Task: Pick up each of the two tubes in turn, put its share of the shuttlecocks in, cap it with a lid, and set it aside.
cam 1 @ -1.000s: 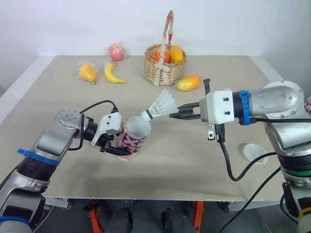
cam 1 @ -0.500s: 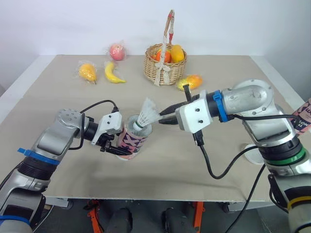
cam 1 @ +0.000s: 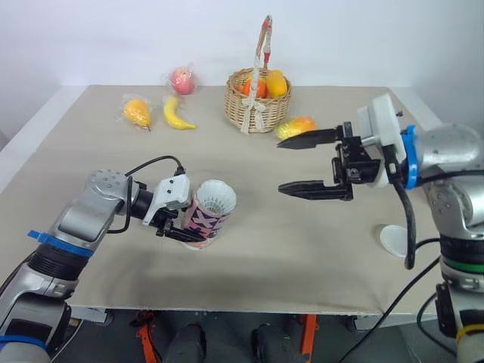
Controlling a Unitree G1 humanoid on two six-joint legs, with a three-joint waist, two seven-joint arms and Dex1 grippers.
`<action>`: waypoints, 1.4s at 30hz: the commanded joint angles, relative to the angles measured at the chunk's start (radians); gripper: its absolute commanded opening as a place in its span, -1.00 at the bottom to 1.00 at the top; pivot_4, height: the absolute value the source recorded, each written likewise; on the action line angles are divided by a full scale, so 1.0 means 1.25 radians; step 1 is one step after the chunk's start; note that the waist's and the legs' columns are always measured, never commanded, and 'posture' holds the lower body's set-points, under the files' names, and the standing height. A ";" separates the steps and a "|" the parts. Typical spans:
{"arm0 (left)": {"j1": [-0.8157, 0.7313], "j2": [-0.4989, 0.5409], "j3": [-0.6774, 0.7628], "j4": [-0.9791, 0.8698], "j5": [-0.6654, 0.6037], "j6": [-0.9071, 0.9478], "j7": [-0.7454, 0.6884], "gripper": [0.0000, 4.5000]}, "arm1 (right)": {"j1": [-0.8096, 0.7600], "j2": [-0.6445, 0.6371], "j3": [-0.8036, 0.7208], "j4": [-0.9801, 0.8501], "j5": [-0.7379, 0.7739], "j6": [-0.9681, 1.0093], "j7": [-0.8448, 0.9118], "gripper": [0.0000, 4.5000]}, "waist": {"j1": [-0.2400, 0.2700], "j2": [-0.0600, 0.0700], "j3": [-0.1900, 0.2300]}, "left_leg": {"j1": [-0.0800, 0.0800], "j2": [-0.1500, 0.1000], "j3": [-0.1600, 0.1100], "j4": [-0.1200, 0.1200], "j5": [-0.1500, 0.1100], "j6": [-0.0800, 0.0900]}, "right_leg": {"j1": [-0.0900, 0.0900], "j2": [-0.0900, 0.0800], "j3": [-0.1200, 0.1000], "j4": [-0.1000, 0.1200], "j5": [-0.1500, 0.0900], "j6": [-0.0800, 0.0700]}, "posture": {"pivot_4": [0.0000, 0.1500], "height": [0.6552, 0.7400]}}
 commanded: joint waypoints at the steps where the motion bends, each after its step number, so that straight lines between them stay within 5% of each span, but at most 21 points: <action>1: -0.005 0.011 -0.004 0.010 0.008 -0.009 -0.003 0.30 | 0.015 0.036 -0.035 -0.035 0.047 0.112 -0.133 0.68 | -0.003 0.000 0.000 | 0.000 0.000 0.000 0.000 0.000 0.000 | 0.000 0.000 0.000 0.000 0.000 0.000 | 1.00 1.00; 5: -0.017 0.006 -0.015 0.021 0.005 -0.017 -0.020 0.30 | 0.043 0.040 0.027 -0.130 0.061 0.168 -0.151 0.29 | -0.005 0.000 0.000 | 0.000 0.001 0.000 0.000 0.001 0.001 | -0.001 0.002 0.000 0.000 0.000 0.000 | 1.00 1.00; 11: -0.069 -0.025 -0.051 0.065 0.027 -0.036 -0.037 0.30 | -0.019 0.010 0.095 -0.108 0.020 0.138 -0.085 -0.97 | -0.004 0.000 0.000 | -0.002 0.000 0.000 0.000 0.000 0.001 | -0.001 0.001 0.000 0.000 0.000 0.001 | 1.00 1.00; 29: -0.220 -0.135 -0.108 0.260 0.096 -0.140 -0.096 0.30 | -0.402 0.177 0.527 0.287 -0.396 -0.065 0.101 -0.97 | 0.001 0.000 0.000 | -0.008 -0.001 -0.001 0.001 0.000 0.001 | -0.008 0.001 0.000 0.001 0.001 0.000 | 1.00 1.00; 37: -0.203 -0.148 -0.089 0.268 0.097 -0.133 -0.061 0.30 | -0.416 0.262 0.553 0.363 -0.459 -0.124 0.144 -0.97 | 0.004 0.000 0.000 | -0.008 0.000 -0.002 0.007 0.001 0.000 | -0.007 0.001 -0.005 0.002 0.004 -0.002 | 1.00 1.00; 42: -0.165 -0.143 -0.054 0.217 0.065 -0.101 -0.051 0.30 | -0.400 0.214 0.421 0.315 -0.341 -0.039 0.224 -0.97 | 0.007 0.000 0.000 | -0.008 0.001 -0.006 0.008 0.002 -0.001 | -0.006 0.002 -0.007 0.002 0.005 -0.002 | 1.00 1.00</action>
